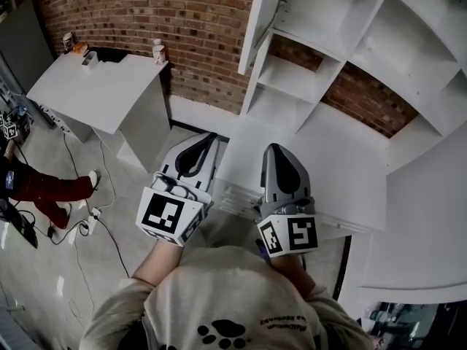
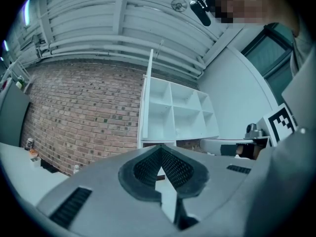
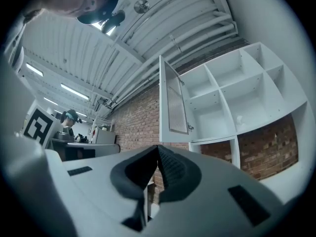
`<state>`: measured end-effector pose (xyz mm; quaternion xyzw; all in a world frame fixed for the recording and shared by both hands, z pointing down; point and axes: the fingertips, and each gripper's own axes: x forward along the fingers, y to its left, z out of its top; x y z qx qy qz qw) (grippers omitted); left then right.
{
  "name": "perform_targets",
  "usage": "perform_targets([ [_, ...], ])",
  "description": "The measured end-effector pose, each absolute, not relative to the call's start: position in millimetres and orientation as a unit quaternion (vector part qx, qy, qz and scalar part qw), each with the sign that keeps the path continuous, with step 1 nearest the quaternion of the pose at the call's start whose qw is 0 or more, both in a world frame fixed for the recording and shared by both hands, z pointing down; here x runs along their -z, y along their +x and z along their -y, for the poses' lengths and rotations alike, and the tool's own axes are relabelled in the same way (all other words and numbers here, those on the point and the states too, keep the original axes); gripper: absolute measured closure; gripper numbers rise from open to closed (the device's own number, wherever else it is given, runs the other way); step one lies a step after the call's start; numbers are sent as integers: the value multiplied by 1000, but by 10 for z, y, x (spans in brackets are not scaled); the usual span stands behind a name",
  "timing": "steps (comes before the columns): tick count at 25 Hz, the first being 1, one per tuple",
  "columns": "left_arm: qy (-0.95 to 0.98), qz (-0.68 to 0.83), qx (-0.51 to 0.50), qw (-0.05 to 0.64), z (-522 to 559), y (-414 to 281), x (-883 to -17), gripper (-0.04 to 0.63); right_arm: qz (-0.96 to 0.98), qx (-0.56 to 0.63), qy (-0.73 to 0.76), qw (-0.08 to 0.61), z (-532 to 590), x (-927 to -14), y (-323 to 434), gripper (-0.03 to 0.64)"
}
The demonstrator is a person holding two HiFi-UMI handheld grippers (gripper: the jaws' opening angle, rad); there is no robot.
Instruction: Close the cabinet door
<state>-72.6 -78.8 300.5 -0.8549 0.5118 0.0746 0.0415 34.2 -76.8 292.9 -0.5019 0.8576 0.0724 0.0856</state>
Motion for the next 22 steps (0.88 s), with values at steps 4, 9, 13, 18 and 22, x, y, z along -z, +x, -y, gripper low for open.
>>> perform_targets([
  [4,-860,-502,-82,40,853,-826,-3028,588,-857,-73,-504,78,800,-2975,209,606],
  [9,-872,-479,-89,45,1011,-831,-2964,588,-847,-84,-519,76,902,-2917,141,606],
  [13,-883,-456,-95,50,1146,-817,-2898,588,-835,-92,-537,77,1013,-2829,135,606],
  [18,-895,-431,-98,53,1339,-878,-2831,588,-821,-100,-557,76,1162,-2756,66,606],
  [22,-904,-413,-99,58,1478,-931,-2788,588,-809,-108,-573,77,1264,-2705,7,606],
])
